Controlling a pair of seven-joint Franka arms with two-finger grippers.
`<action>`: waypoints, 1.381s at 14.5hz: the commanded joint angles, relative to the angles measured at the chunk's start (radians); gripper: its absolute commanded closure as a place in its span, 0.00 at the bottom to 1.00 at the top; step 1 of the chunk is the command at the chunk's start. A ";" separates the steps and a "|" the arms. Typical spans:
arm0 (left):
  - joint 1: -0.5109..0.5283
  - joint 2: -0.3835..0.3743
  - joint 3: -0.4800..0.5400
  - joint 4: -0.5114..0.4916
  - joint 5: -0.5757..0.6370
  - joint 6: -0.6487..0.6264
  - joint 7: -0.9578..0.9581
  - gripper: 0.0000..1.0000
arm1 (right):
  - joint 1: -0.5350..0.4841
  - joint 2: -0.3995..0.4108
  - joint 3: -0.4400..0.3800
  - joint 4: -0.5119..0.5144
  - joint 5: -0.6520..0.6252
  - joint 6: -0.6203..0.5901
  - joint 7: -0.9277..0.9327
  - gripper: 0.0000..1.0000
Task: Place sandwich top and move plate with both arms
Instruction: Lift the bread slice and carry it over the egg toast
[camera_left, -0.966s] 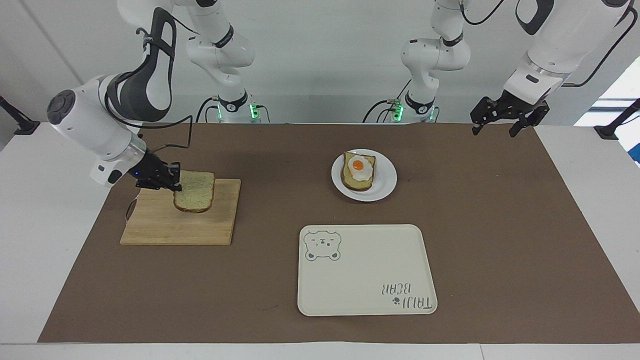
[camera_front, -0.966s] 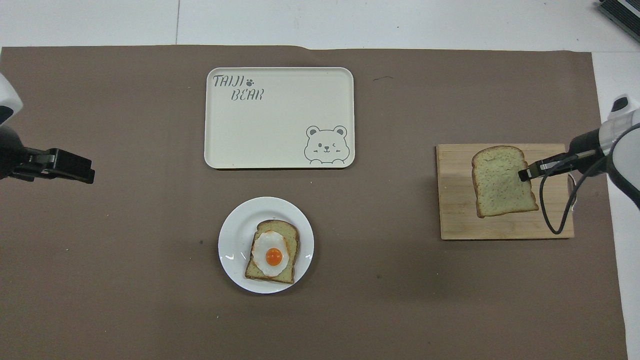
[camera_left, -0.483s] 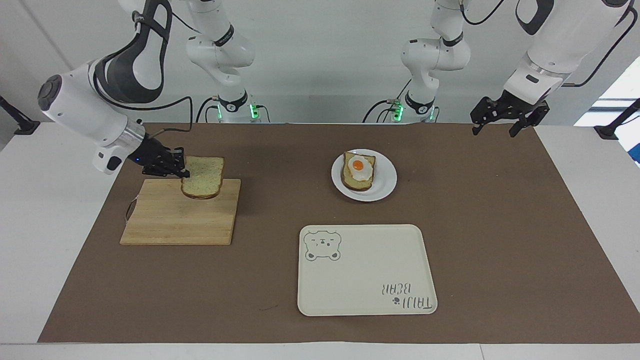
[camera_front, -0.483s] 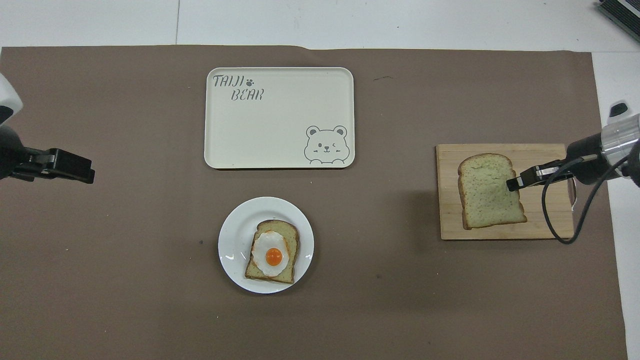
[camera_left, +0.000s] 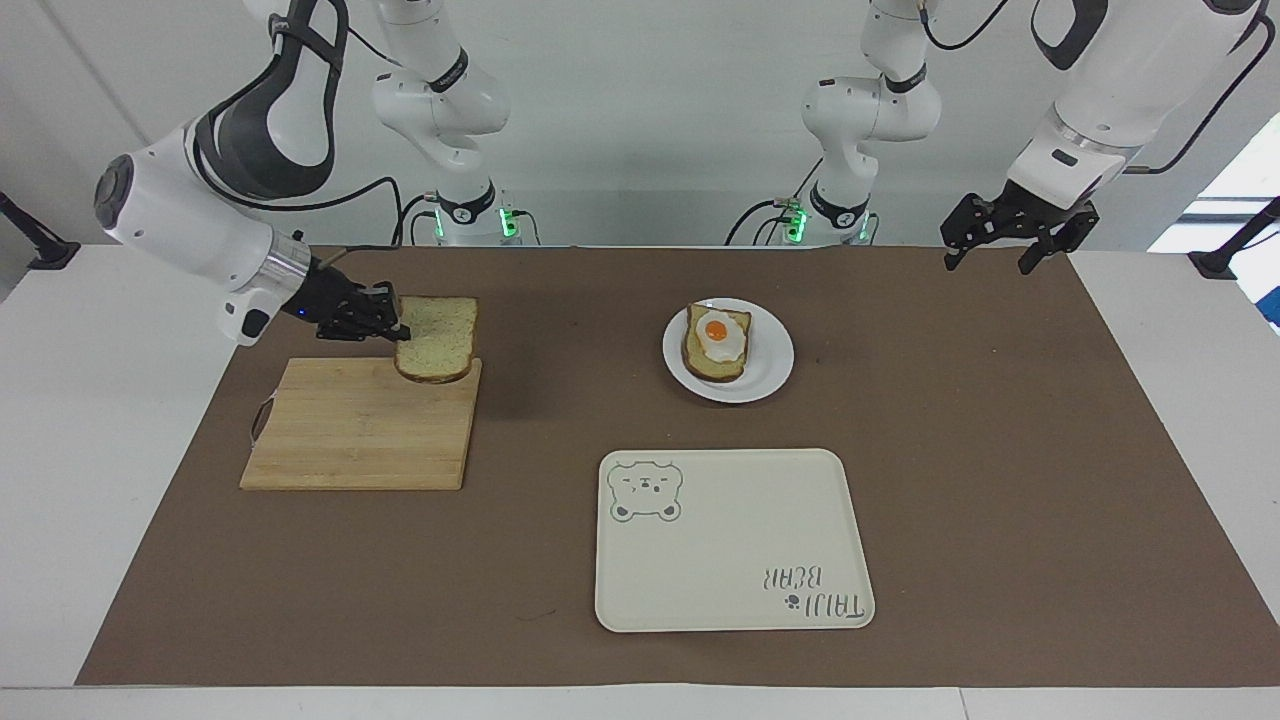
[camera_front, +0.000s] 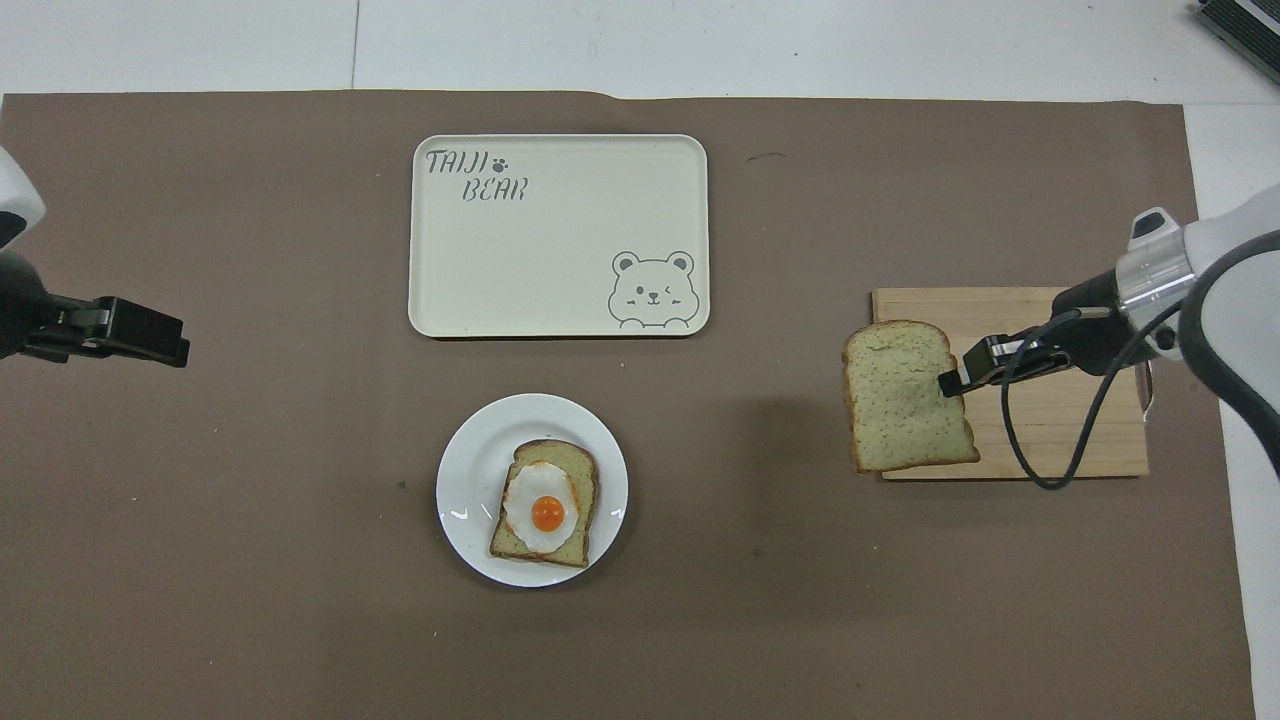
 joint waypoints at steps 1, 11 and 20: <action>0.015 -0.015 -0.011 -0.006 0.014 -0.008 0.009 0.00 | 0.046 -0.023 0.000 -0.019 0.049 -0.007 0.071 1.00; 0.017 -0.015 -0.011 -0.006 0.014 -0.006 0.009 0.00 | 0.270 -0.029 0.000 -0.023 0.052 0.110 0.313 1.00; 0.017 -0.015 -0.011 -0.006 0.014 -0.006 0.009 0.00 | 0.409 -0.037 0.021 -0.035 0.090 0.176 0.413 1.00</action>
